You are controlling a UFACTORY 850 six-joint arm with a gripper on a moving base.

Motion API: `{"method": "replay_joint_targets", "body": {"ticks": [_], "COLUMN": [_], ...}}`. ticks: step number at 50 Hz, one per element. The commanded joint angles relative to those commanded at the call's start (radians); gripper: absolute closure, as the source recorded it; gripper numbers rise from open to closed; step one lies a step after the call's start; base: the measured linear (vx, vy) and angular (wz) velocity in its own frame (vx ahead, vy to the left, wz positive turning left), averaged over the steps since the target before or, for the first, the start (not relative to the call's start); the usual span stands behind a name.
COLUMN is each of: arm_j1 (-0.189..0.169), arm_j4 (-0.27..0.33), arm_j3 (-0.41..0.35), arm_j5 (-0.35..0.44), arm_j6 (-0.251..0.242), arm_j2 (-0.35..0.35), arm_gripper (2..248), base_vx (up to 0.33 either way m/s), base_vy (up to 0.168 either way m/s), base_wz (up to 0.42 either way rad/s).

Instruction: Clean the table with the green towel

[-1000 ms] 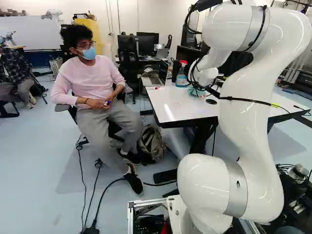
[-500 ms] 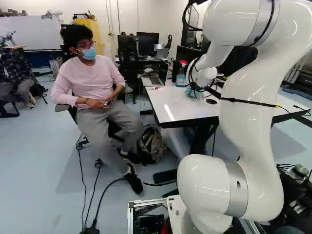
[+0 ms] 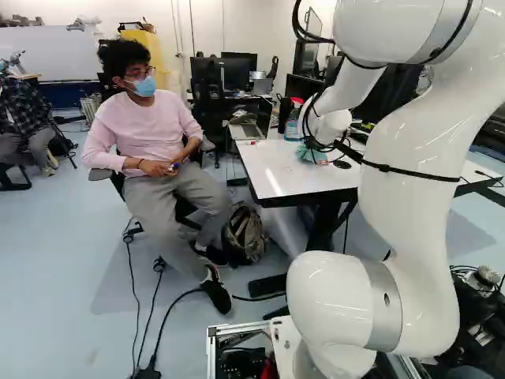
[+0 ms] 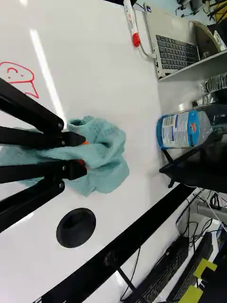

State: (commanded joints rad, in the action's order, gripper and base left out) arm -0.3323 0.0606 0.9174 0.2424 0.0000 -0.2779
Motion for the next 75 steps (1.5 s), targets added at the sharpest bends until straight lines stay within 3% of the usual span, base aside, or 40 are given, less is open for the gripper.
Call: {"method": "replay_joint_targets", "body": {"ticks": [29, 53, 75], "arm_j1": [0.014, 0.047, 0.048], "arm_j4": [0.0, 0.0, 0.0], "arm_j3": [-0.135, -0.152, -0.146], "arm_j5": [0.009, 0.013, 0.021], "arm_j6": [0.0, 0.0, 0.0], "arm_j2": [0.117, 0.133, 0.094], "arm_gripper": [213, 213, 213], "base_vx": [0.0, 0.0, 0.0], "base_vy": [0.0, 0.0, 0.0], "base_wz": [0.0, 0.0, 0.0]}}
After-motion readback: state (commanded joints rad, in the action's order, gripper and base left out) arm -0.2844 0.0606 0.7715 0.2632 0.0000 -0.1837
